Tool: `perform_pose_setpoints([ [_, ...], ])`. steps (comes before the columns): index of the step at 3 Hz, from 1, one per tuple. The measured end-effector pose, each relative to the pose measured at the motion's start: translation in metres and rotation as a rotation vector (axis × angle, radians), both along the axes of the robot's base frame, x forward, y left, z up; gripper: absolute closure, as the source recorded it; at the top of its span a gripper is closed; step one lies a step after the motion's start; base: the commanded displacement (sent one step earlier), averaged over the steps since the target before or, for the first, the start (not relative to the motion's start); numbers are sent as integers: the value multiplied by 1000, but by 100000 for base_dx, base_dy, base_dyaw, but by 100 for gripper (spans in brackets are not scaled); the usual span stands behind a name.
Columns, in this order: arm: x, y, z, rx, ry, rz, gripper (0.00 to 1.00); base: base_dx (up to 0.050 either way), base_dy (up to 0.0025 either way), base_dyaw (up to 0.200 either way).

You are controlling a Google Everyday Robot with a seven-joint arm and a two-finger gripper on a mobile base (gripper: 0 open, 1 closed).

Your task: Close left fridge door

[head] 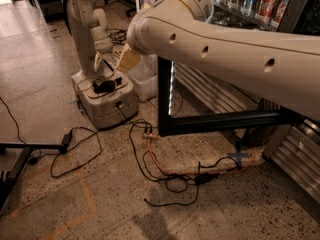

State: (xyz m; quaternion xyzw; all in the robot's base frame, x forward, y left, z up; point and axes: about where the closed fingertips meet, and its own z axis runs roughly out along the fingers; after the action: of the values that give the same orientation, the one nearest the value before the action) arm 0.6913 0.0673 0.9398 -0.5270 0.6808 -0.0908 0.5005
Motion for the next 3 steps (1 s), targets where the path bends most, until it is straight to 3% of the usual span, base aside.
perform_pose_setpoints([
  [2, 2, 13, 12, 42, -16, 36, 0, 0, 0, 0],
  [3, 21, 32, 5, 59, 1, 62, 0, 0, 0, 0],
])
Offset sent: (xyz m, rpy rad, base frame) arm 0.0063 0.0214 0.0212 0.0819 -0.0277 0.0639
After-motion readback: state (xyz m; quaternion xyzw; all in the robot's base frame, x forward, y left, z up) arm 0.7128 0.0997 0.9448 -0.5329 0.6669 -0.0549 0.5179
